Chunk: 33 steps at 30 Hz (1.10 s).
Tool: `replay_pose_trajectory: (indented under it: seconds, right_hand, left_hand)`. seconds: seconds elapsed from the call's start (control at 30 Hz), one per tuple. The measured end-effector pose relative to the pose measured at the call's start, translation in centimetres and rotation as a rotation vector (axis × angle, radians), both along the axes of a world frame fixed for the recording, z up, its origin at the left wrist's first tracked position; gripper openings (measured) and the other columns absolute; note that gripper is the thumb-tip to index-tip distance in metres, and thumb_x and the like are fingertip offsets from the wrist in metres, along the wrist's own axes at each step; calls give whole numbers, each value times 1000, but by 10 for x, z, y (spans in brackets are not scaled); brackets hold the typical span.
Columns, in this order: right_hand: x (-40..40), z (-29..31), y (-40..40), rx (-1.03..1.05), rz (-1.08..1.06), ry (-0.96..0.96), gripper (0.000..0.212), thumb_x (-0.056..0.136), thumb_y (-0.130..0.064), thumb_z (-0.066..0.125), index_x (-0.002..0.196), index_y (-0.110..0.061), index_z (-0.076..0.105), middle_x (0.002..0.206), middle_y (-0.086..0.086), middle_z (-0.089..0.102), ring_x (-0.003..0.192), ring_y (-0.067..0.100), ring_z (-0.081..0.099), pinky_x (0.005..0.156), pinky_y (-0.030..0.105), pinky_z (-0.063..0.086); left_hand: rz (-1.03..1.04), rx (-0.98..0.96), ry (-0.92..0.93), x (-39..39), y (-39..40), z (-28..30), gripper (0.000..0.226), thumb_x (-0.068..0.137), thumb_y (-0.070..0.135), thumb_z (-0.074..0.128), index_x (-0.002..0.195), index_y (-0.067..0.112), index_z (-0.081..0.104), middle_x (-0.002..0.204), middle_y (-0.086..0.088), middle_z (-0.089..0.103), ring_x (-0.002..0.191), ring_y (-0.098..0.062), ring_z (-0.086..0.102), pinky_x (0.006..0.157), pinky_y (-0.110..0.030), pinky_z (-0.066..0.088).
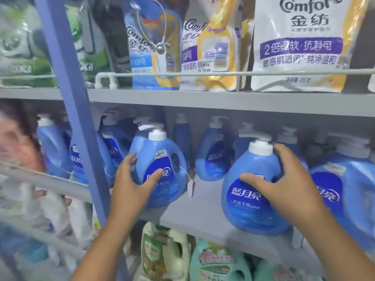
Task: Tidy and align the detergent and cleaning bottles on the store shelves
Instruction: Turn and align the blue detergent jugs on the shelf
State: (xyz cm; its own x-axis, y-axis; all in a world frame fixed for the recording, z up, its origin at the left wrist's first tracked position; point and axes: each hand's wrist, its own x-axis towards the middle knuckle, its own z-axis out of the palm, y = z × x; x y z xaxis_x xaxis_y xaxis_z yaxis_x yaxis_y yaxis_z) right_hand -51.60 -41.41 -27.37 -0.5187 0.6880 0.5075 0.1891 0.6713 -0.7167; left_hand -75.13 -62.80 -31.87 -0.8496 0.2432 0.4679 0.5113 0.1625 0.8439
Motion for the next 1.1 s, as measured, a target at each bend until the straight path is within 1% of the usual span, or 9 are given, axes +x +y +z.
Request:
replay_pose_trajectory:
  seconds: [0.27, 0.37, 0.5, 0.57, 0.63, 0.77, 0.87, 0.97, 1.1]
  right_hand:
    - [-9, -1, -7, 35, -283, 16, 61, 68, -54, 87, 115, -42, 50, 107, -16, 64, 99, 21, 61, 73, 41, 49]
    - [-7, 5, -16, 76, -381, 21, 55, 71, -46, 88, 104, -46, 43, 101, -20, 59, 88, 19, 55, 64, 32, 43]
    - [-21, 1, -39, 177, -625, 98, 58, 81, -26, 82, 130, -22, 50, 131, 13, 56, 122, 37, 50, 102, 53, 46]
    - [-35, -2, -65, 288, -602, 262, 57, 85, -35, 70, 138, -24, 50, 137, 3, 53, 131, 25, 48, 116, 31, 36]
    - [-54, -2, -88, 324, -417, 325, 48, 86, -50, 66, 131, -36, 55, 131, -22, 57, 123, -1, 53, 103, 4, 33]
    - [-98, 15, -87, 35, -188, 131, 55, 69, -68, 76, 115, -51, 51, 121, -36, 56, 114, -20, 51, 91, 17, 42]
    - [-124, 21, -73, -43, -265, 27, 50, 66, -68, 80, 95, -38, 53, 97, -29, 62, 95, -11, 58, 72, 23, 44]
    - [-131, 16, -69, -19, -351, 32, 48, 61, -77, 67, 90, -42, 49, 85, -21, 60, 82, -1, 59, 63, 31, 45]
    - [-125, 14, -69, 19, -386, 36, 41, 60, -80, 56, 89, -57, 41, 80, -21, 57, 75, -4, 53, 57, 26, 38]
  left_hand:
    - [-487, -23, -42, -25, 14, -9, 69, 72, 63, 77, 132, 67, 43, 127, 37, 60, 112, 12, 62, 87, -20, 56]
    - [-710, -9, -100, -19, 34, -10, 65, 81, 46, 79, 133, 64, 44, 127, 28, 65, 114, 3, 65, 92, -30, 59]
    - [-949, -26, -130, -6, 53, -11, 60, 92, 36, 75, 139, 56, 44, 132, 19, 64, 119, -2, 64, 98, -34, 57]
    - [-822, -15, 13, -12, 49, -13, 55, 94, 35, 73, 143, 43, 48, 138, 19, 57, 126, 4, 55, 106, -24, 47]
    - [-513, 127, 222, -29, 36, -14, 44, 92, 25, 74, 134, 33, 60, 135, 16, 56, 129, 1, 51, 104, -9, 37]
    - [-28, 178, 230, -71, 18, -8, 56, 85, 22, 81, 135, 21, 57, 140, 2, 52, 134, -17, 45, 114, -29, 34]
    - [-90, 60, -84, -90, 19, -4, 76, 83, 39, 81, 148, 38, 40, 146, 11, 51, 131, -18, 51, 105, -40, 45]
    - [-210, 101, -178, -100, 24, -6, 56, 82, 45, 77, 117, 69, 40, 111, 39, 59, 102, 10, 60, 76, -23, 46]
    - [-359, 55, -180, -107, 33, -7, 48, 81, 44, 79, 115, 59, 48, 105, 37, 63, 91, 19, 59, 73, -19, 47]
